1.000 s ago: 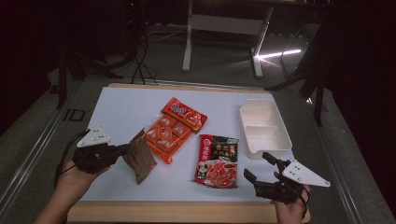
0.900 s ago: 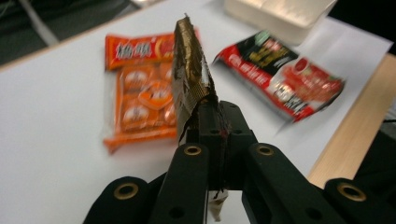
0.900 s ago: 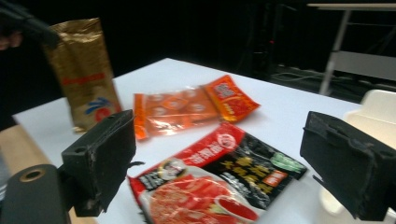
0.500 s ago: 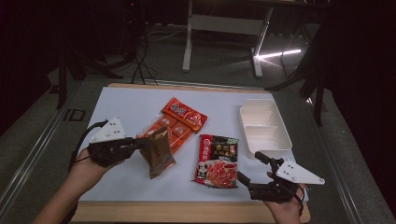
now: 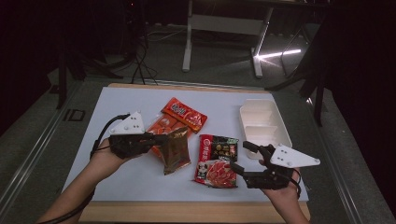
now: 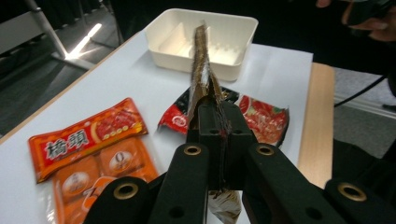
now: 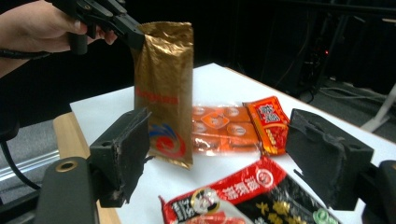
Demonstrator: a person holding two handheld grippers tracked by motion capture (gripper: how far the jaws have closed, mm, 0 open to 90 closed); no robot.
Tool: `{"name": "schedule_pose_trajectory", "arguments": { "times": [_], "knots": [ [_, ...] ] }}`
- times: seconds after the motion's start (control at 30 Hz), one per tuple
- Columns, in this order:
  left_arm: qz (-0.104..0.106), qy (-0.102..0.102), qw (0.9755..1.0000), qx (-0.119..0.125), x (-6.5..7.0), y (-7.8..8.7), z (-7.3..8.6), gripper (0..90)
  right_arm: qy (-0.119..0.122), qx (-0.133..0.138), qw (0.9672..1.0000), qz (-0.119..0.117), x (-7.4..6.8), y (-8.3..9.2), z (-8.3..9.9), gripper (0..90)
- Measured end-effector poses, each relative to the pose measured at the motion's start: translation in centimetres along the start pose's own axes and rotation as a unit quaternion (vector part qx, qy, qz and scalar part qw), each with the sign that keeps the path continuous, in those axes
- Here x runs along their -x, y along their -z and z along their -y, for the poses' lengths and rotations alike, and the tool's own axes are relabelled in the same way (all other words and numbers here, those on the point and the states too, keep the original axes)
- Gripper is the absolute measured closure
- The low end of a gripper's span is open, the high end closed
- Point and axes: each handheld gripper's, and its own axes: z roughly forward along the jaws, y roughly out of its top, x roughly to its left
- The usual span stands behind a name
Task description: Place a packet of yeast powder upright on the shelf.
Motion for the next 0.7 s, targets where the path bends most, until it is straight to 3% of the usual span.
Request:
{"name": "schedule_pose_trajectory", "arguments": {
  "times": [0.1, 0.3, 0.4, 0.6, 0.7],
  "knots": [
    [0.002, 0.001, 1.0, 0.005, 0.0, -0.2, -0.1, 89.7, 0.003, 0.001, 1.0, -0.004, 0.1, -0.6, -0.5, 24.0],
    [0.021, -0.02, 0.9995, 0.016, 0.5, -0.7, -0.8, 89.6, 0.004, -0.005, 0.9982, -0.06, 0.3, -3.0, -1.8, 32.8],
    [0.024, -0.023, 0.9993, 0.019, 0.7, -0.9, -1.1, 89.6, 0.007, -0.009, 0.9972, -0.074, 0.3, -4.0, -2.1, 33.8],
    [0.046, -0.035, 0.9979, 0.029, 1.2, -1.6, -1.6, 89.6, 0.019, -0.012, 0.9965, -0.081, 0.2, -5.5, -2.8, 35.3],
    [0.052, -0.03, 0.9977, 0.031, 1.4, -1.9, -1.8, 89.6, 0.018, -0.011, 0.996, -0.087, 0.4, -6.0, -3.1, 35.9]
  ]
}}
